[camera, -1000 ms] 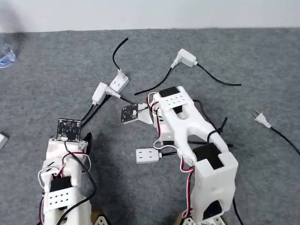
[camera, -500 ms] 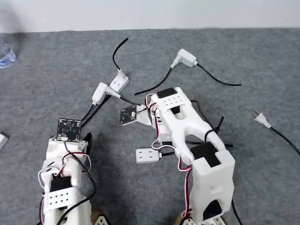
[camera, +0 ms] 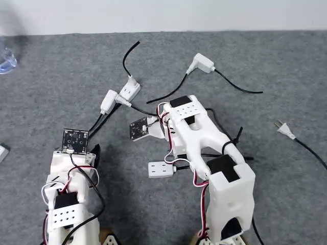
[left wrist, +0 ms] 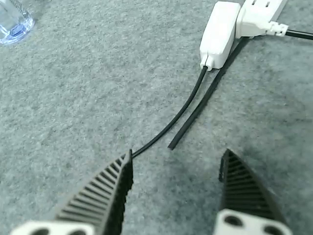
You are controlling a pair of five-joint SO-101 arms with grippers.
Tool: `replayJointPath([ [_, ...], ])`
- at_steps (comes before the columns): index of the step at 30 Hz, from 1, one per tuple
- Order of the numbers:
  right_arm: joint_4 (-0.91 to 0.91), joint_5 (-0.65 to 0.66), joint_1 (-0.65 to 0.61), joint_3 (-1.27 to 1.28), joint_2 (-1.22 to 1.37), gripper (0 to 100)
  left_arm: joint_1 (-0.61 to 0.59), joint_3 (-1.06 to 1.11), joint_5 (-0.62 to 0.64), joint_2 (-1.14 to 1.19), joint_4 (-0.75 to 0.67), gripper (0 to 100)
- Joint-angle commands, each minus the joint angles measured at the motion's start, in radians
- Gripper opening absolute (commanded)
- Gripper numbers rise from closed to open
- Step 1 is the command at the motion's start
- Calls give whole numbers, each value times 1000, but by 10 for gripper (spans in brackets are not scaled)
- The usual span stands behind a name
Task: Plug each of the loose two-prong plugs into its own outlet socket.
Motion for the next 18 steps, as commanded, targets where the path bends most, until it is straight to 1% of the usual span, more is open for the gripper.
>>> replayJointPath([
  [1,15,31,-47,9,18,80,3,-8,-3,-8,2,269],
  [11,13,28,-50,11,16,75,3,-8,-3,-8,2,269],
  [12,12,28,-50,9,16,69,3,-8,-3,-8,2,269],
  [13,7,26,-53,9,15,43,3,-8,-3,-8,2,269],
  [14,4,17,-56,6,15,6,5,-8,-3,-8,2,269],
  [18,-30,-92,-58,5,15,7,8,-8,-3,-8,3,269],
])
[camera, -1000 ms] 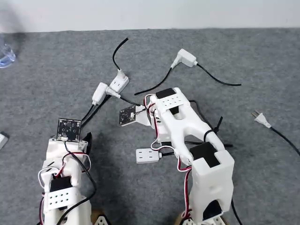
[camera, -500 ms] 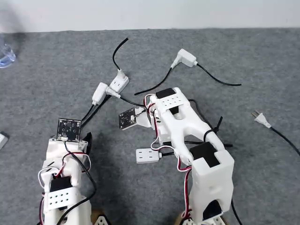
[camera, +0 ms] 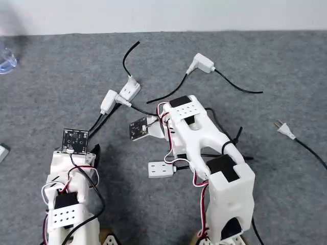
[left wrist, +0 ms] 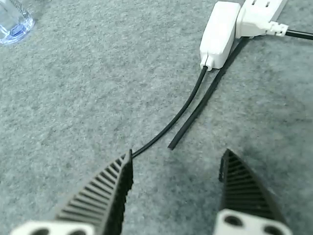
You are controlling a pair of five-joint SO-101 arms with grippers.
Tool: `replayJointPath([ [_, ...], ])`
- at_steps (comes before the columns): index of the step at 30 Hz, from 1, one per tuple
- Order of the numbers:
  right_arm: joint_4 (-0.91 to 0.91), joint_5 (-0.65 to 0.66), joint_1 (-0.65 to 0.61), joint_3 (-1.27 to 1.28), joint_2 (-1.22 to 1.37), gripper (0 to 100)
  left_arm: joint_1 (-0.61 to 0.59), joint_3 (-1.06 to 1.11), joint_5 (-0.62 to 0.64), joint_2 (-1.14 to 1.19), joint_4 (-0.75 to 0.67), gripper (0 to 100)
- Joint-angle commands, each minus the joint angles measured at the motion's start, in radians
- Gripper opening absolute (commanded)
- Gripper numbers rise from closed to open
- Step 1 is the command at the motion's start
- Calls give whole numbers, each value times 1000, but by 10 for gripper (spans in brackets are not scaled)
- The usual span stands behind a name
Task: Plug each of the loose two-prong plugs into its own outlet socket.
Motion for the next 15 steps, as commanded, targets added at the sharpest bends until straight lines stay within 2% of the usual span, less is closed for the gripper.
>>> replayJointPath([
  [1,-28,-92,-51,6,12,9,9,-8,-3,-8,3,269],
  [8,-61,-97,-48,-11,8,8,6,-8,-3,-8,3,269],
  [15,-64,-101,-28,-166,10,8,5,-8,-3,-8,3,269],
])
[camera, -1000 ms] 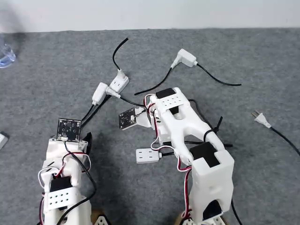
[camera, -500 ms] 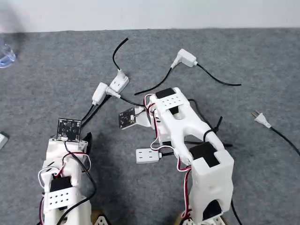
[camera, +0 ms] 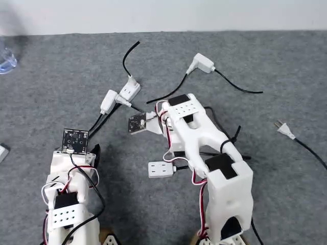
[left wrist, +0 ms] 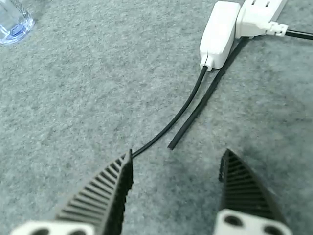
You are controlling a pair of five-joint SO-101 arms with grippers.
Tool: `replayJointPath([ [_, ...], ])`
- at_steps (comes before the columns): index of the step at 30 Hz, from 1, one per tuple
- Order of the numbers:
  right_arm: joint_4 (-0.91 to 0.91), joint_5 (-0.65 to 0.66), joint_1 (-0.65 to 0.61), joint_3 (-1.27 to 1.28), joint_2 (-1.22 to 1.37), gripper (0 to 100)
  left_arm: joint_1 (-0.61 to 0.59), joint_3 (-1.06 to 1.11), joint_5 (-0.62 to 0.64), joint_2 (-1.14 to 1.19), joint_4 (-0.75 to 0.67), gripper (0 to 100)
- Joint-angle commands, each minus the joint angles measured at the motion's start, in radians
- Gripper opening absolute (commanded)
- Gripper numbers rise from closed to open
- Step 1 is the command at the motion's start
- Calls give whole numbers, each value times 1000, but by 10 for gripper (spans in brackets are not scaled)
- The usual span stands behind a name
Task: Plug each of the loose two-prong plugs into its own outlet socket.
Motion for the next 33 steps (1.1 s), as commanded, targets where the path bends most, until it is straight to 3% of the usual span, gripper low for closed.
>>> replayJointPath([
  [1,-39,-17,-24,-92,-10,8,5,-8,-3,-8,3,269],
  [5,-30,-18,-13,-86,-7,8,5,-8,-3,-8,3,269],
  [9,96,-12,-19,-84,-18,13,5,-8,-3,-8,3,269],
  [16,168,-12,-36,-110,-18,173,5,-8,-3,-8,3,269],
  [33,148,-11,-62,-78,-4,147,5,-8,-3,-8,3,269],
])
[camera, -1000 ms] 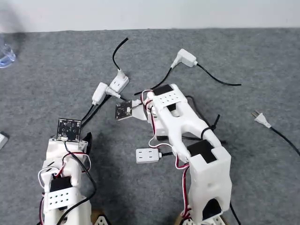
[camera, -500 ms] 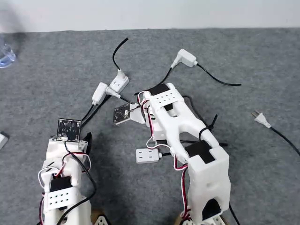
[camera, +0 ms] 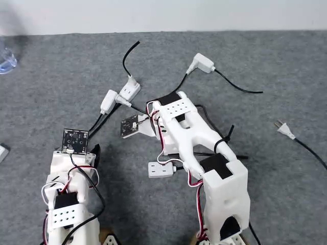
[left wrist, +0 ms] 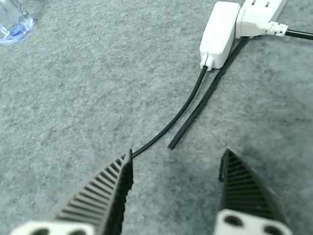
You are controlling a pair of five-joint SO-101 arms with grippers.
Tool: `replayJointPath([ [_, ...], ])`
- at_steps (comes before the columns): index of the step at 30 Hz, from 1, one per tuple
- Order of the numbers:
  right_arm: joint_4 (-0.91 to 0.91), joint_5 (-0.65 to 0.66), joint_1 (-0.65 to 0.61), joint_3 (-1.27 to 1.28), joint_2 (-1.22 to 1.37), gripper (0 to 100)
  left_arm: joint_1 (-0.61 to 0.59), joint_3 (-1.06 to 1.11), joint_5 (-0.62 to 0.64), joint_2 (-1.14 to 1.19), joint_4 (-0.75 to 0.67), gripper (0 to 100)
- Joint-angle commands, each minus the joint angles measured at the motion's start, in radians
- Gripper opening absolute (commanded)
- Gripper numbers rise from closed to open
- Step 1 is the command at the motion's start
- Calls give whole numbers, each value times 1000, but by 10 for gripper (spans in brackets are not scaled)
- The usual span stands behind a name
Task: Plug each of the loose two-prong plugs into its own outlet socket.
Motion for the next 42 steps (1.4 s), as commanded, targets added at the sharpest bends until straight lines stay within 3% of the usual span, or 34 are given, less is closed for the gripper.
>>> replayJointPath([
  [1,-27,0,-5,-3,-8,147,5,-8,-3,-8,3,269],
  [4,-119,2,-2,83,-8,114,5,-8,-3,-8,3,269],
  [7,-191,35,-1,153,-19,0,5,-8,-3,-8,3,269],
  [16,-156,37,35,124,-93,8,12,-8,-3,-8,-2,269],
  [20,-87,-43,16,124,-286,8,114,-8,11,-9,-2,271],
  [22,-39,-80,-1,127,-392,8,189,-8,81,-9,-28,272],
  [28,59,-222,-19,132,-639,8,382,-8,404,-9,-301,272],
  [32,65,-256,-16,163,-716,8,574,-8,779,-9,-310,273],
  [35,62,-256,-13,178,-731,8,632,-18,1003,-9,-311,308],
  [42,41,-256,-13,180,-731,8,643,-36,1065,-9,-318,442],
])
